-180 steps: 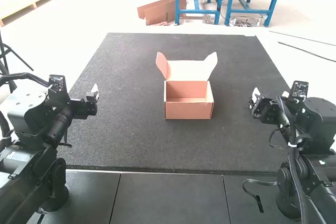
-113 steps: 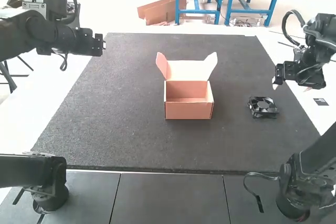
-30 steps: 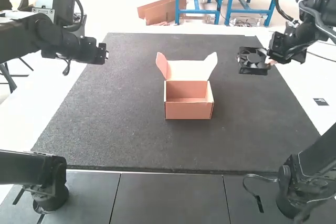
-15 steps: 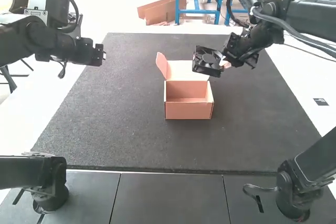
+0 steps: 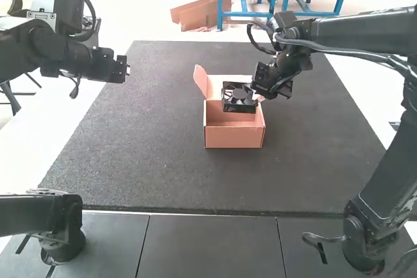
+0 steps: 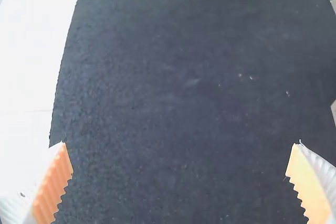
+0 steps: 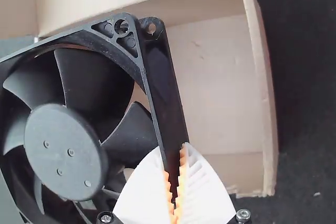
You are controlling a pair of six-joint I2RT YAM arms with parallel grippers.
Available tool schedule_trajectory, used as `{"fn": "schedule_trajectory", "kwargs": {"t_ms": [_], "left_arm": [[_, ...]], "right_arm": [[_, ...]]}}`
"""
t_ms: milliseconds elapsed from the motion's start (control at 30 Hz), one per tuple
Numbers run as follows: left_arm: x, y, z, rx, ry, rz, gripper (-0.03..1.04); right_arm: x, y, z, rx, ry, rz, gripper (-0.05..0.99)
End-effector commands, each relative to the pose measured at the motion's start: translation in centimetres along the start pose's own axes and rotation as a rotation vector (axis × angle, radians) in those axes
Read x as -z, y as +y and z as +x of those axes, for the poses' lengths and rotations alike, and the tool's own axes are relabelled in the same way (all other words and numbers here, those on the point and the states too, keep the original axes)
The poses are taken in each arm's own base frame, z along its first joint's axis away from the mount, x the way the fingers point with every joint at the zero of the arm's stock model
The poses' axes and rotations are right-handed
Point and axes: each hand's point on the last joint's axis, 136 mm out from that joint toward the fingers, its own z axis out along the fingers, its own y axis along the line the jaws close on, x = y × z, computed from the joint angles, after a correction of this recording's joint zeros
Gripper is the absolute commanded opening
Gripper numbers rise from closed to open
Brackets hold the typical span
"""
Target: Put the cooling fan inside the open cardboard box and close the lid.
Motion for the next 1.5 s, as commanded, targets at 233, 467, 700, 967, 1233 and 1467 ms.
{"fn": "schedule_trajectory", "kwargs": {"t_ms": [233, 467, 700, 967, 1233, 1467], "left_arm": [[0.8, 0.1, -1.0, 0.008, -0.042, 0.002, 0.97], [0.8, 0.0, -1.3, 0.007, -0.051, 0.005, 0.97], [0.3, -0.1, -2.2, 0.007, -0.068, 0.007, 0.97], [-2.7, -2.8, -2.9, -0.028, -0.044, 0.060, 0.97], [-6.2, -6.8, -3.8, -0.077, -0.021, 0.124, 0.97], [-9.5, -9.5, -5.4, -0.094, -0.006, 0.153, 0.97]], "right_arm": [[-3.0, 2.6, -1.2, 0.078, -0.014, -0.006, 0.00], [-6.1, 0.7, -0.4, 0.137, 0.020, 0.077, -0.01], [-4.9, 3.5, -3.5, 0.144, -0.058, -0.022, 0.51], [2.7, 7.4, -7.5, 0.163, -0.178, -0.186, 0.82], [6.2, 0.3, -10.6, 0.218, -0.332, -0.001, 0.86], [5.7, -3.9, -10.6, 0.231, -0.340, 0.070, 0.89]]}}
